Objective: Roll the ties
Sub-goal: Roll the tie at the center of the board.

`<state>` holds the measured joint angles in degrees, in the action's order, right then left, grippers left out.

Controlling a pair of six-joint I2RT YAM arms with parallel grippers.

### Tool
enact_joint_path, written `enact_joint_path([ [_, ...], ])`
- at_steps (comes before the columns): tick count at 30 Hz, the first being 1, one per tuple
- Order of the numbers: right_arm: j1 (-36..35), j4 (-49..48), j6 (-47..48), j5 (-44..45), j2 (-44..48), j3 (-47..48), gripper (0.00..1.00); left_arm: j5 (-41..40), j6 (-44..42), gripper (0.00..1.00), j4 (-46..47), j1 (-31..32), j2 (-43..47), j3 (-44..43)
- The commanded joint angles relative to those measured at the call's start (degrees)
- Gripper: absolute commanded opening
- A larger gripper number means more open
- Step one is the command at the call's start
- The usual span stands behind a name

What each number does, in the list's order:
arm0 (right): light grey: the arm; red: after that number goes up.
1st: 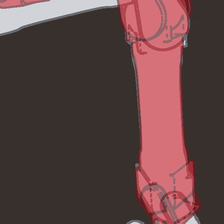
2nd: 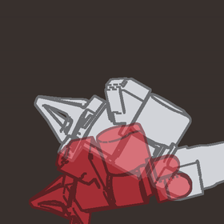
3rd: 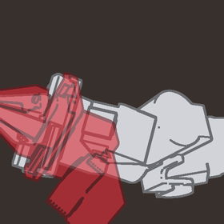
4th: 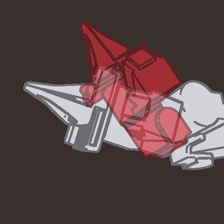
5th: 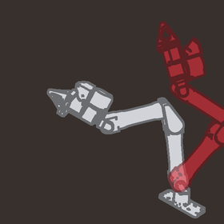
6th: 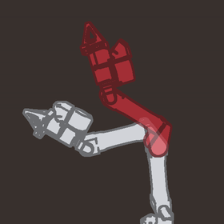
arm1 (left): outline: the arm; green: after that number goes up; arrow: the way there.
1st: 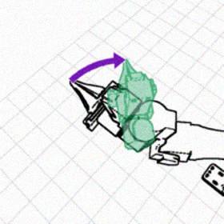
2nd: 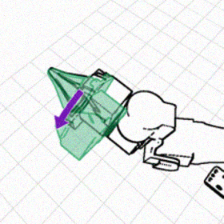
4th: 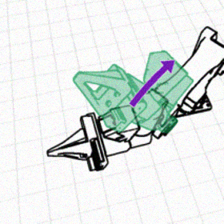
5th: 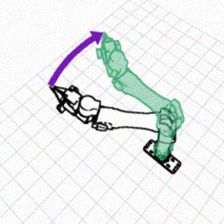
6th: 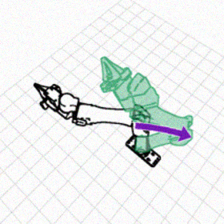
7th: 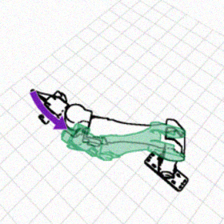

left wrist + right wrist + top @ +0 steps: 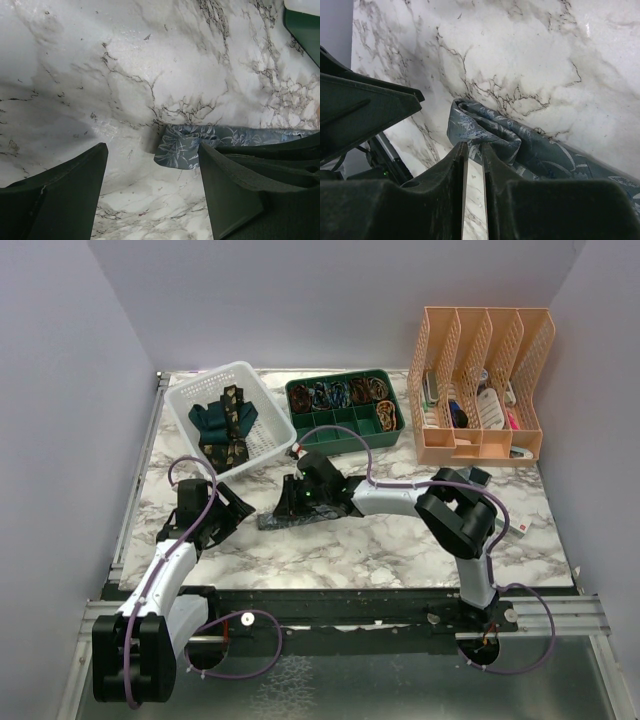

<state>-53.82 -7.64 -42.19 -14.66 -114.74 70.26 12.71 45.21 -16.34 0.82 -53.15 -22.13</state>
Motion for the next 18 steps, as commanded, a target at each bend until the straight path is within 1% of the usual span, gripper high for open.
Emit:
enact_joint_path([
  [1,-0.11,0.47,0.29,-1.88,0.88,1.03,0.24,0.84,0.07,0.74,0.08,-0.29,0.58,0.05],
  [8,-0.12,-0.26,-0.26,-2.5,-0.22,1.3,0.24,0.67,-0.4,0.74,-0.58,-0.29,0.44,-0.12],
  [11,-0.12,1.58,0.27,-0.37,-0.7,1.32,0.24,0.41,-0.46,0.74,-0.54,-0.29,0.43,-0.06],
  [14,-0.09,1.36,-0.04,1.14,-1.61,0.01,0.24,0.74,-0.22,0.74,-0.2,-0.29,0.61,0.38],
  [18,-0.25,5.96,1.75,3.73,-4.47,1.89,0.23,2.32,-0.25,0.72,4.28,-0.29,0.43,3.29],
])
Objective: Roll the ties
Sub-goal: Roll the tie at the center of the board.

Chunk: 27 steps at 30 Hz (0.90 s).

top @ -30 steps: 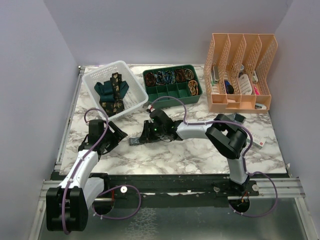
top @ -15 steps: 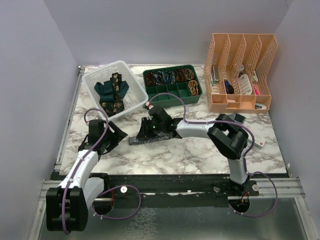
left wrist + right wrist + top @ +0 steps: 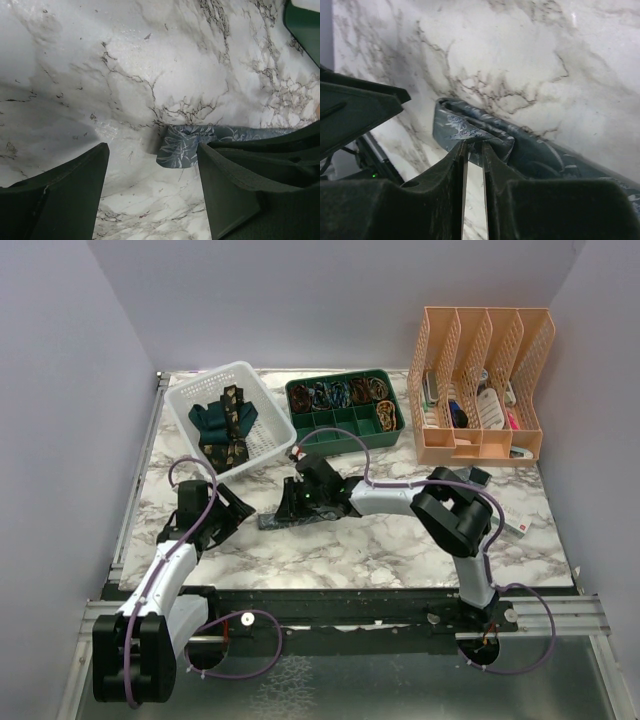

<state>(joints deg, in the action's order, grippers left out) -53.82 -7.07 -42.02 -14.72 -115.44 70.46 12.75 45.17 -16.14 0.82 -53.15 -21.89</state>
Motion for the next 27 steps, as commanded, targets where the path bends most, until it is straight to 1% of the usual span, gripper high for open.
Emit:
enact_joint_path([
  [1,-0.23,5.74,1.92,4.79,-4.21,1.7,0.23,3.01,0.01,0.72,5.0,-0.29,0.49,4.11],
  [5,-0.27,6.98,2.12,7.44,-4.33,1.12,0.22,3.53,0.05,0.72,7.89,0.62,0.35,6.59],
  [12,-0.27,6.56,1.06,6.91,-4.23,-0.13,0.21,5.78,-2.54,0.7,11.89,1.45,-0.89,6.57],
  [18,-0.29,5.03,0.14,5.8,-4.48,-1.32,0.21,7.8,-3.69,0.53,15.08,4.27,-5.1,7.13],
  [23,-0.27,4.28,0.03,4.88,-4.63,-1.55,0.2,6.83,-5.15,0.53,18.47,5.79,-7.74,8.35],
  [27,-0.31,4.52,0.17,4.99,-4.53,-1.37,0.2,6.71,-6.34,0.48,18.19,5.78,-8.53,8.32],
])
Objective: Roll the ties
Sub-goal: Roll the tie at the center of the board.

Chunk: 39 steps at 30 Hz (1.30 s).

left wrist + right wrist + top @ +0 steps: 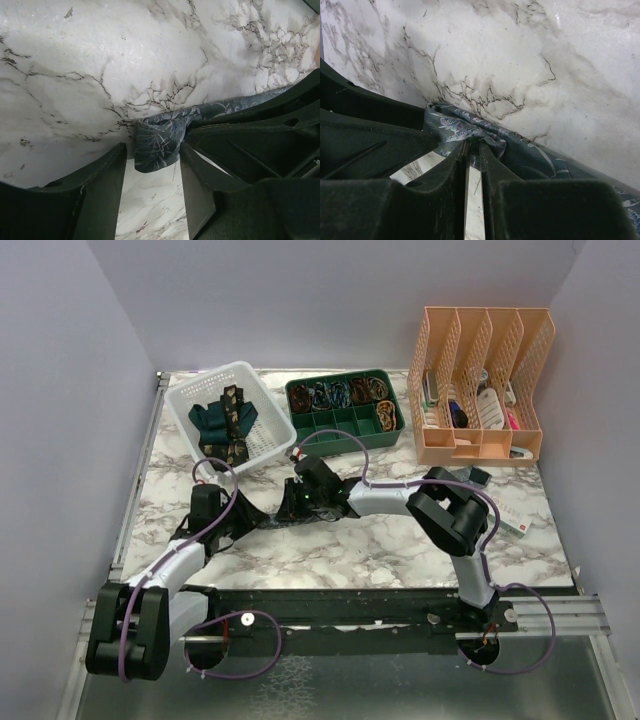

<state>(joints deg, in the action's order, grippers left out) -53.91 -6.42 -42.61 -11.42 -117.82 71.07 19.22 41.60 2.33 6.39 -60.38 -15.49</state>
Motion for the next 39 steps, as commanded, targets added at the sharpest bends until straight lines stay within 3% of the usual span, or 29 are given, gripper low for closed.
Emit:
enact_joint_path([
  [1,-0.23,3.87,0.77,1.55,-2.19,-1.99,0.2,0.25,-2.69,0.47,-0.12,0.2,-1.22,2.09],
  [16,-0.22,4.3,0.76,1.15,-2.68,-1.81,0.2,3.37,-3.02,0.39,4.34,0.24,-0.69,3.62],
  [24,-0.19,4.14,0.61,0.76,-2.7,-1.73,0.2,4.54,-3.11,0.21,5.36,0.2,-0.87,2.39],
  [29,-0.23,3.74,0.6,-0.19,-2.47,-1.33,0.2,3.79,-3.76,0.0,3.55,0.24,-0.43,0.33],
  [39,0.33,6.22,2.27,2.04,4.01,1.05,0.33,-6.62,-5.06,0.0,-7.78,1.93,3.2,-4.12],
])
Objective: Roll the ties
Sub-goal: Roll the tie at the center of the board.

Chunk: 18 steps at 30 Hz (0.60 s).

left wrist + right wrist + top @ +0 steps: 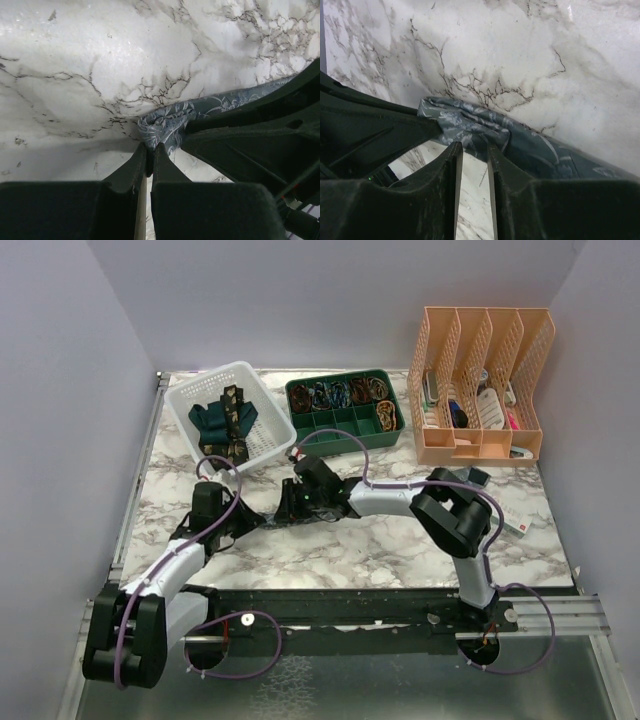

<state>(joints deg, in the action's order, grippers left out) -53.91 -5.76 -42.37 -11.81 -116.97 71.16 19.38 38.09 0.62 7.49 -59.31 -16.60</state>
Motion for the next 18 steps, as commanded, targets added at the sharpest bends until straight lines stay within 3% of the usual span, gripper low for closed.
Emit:
enact_joint_path([
  [1,0.51,5.65,2.31,3.05,3.99,0.88,0.33,-7.89,-1.71,0.0,-7.14,1.24,2.25,-3.75],
  [9,2.78,8.09,4.75,7.26,8.83,-1.54,0.34,-15.97,-2.35,0.0,-13.3,6.16,1.29,-8.76],
  [18,4.73,9.6,6.68,5.13,6.27,-1.37,0.28,-24.18,-3.98,0.0,-19.05,10.33,-2.39,-15.6],
])
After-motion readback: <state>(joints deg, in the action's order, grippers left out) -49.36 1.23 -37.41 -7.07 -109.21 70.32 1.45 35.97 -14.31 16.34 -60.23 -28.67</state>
